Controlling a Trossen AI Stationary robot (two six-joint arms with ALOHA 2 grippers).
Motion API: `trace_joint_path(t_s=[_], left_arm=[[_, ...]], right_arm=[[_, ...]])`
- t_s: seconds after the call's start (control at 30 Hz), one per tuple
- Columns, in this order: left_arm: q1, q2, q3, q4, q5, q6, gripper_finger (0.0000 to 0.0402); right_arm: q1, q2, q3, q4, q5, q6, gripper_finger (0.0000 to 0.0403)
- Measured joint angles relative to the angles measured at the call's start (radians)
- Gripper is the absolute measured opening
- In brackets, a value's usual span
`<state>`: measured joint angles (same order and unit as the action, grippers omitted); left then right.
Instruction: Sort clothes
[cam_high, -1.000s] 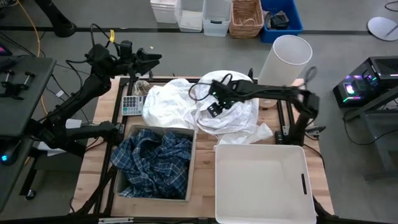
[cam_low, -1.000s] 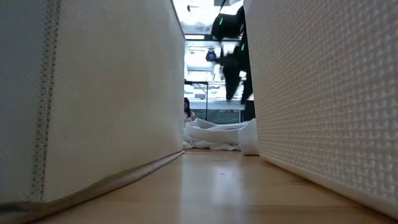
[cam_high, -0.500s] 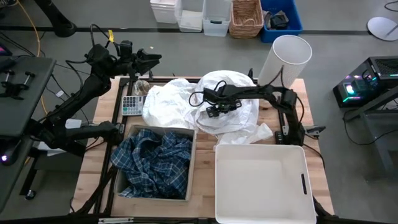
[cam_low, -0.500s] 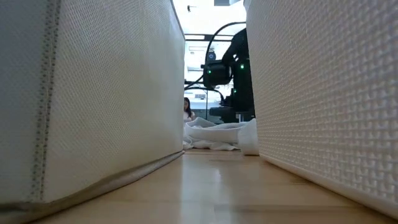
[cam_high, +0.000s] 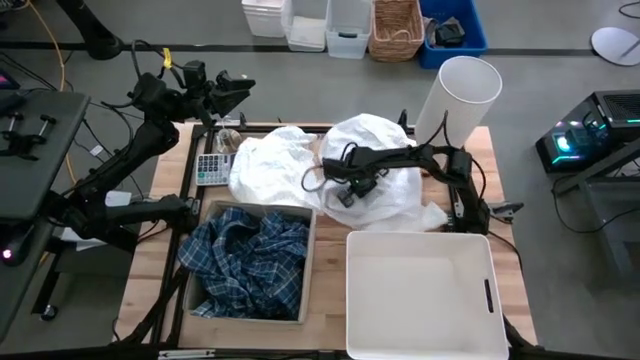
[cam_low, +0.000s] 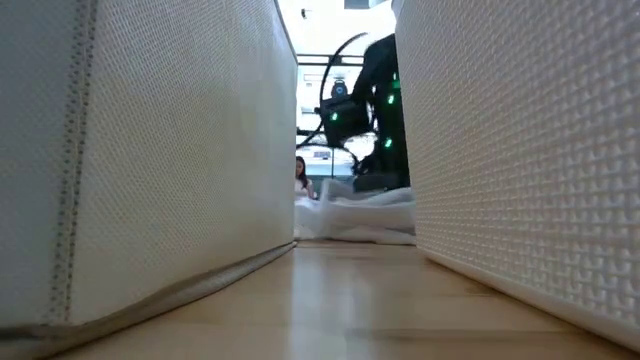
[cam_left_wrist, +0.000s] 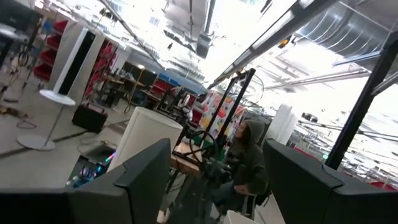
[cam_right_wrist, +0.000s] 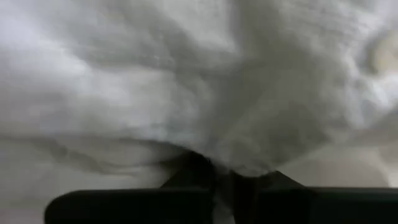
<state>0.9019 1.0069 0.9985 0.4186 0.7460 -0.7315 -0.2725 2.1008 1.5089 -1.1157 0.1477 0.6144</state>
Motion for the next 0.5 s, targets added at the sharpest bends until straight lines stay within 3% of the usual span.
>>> trace_joint_path(t_s=[0.3,0.5], left_arm=[[0.001,0.000,0.000,0.005,0.000,0.000,0.0245],[0.001,0.000,0.000,0.005,-0.027,-0.029,0.0245]], right_arm=[[0.046,-0.402,0.129,-0.061,0.146,0.158,0.0012],[0.159,-0.660,0.259,-0.054,0.267,0.148,0.0012]])
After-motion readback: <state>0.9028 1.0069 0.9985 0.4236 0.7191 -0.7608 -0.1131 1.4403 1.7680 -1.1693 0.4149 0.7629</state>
